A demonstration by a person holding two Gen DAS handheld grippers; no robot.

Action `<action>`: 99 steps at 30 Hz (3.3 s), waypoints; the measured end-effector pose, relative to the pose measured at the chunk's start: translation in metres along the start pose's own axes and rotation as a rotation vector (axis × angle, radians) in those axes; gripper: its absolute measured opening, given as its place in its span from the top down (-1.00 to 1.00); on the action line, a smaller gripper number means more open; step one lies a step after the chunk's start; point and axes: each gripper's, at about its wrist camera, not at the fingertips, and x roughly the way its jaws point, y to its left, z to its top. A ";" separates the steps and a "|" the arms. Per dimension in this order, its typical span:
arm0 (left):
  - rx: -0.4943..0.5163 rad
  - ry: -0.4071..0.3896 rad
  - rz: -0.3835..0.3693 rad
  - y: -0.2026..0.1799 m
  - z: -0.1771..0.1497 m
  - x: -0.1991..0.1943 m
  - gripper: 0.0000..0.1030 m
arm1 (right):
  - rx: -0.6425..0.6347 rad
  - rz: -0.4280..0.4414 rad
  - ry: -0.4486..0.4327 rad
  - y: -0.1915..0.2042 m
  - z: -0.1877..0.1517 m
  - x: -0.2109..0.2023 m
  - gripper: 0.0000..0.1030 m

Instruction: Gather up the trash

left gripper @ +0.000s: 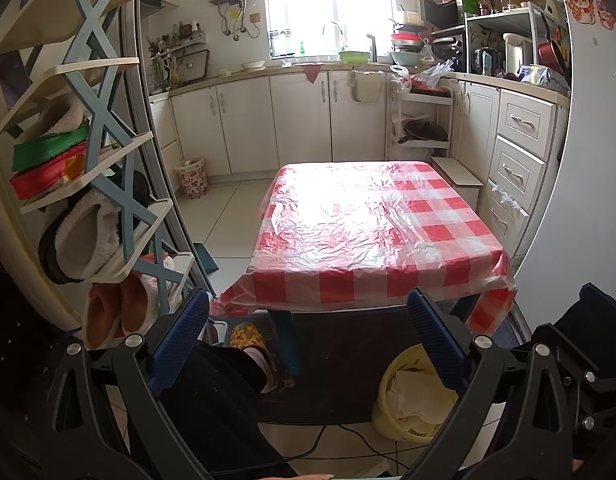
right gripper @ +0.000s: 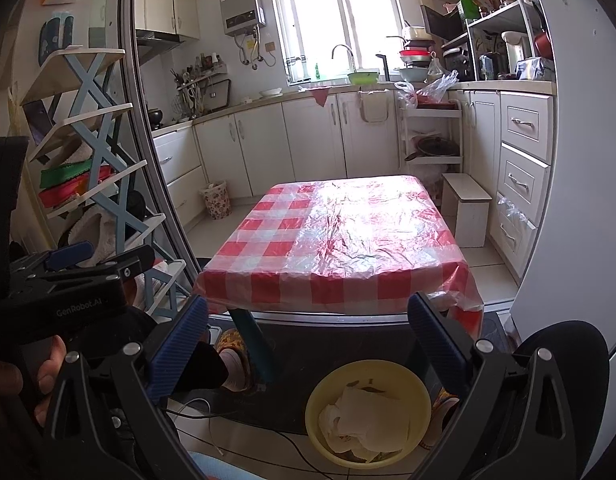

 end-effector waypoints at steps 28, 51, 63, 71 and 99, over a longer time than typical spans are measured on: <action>0.004 0.054 0.026 -0.002 0.004 0.003 -0.85 | 0.018 -0.006 0.056 0.000 -0.009 0.008 -0.86; 0.044 0.079 0.065 -0.006 0.002 0.006 -0.85 | 0.021 0.000 0.097 -0.002 -0.013 0.015 -0.86; 0.049 0.079 0.072 -0.006 0.004 0.005 -0.85 | 0.028 0.001 0.109 -0.004 -0.014 0.017 -0.86; 0.038 0.096 0.062 -0.003 0.003 0.009 -0.85 | 0.028 0.001 0.110 -0.003 -0.014 0.017 -0.86; 0.039 0.045 0.061 -0.006 0.001 0.003 -0.85 | 0.025 0.005 0.118 0.003 -0.020 0.018 -0.86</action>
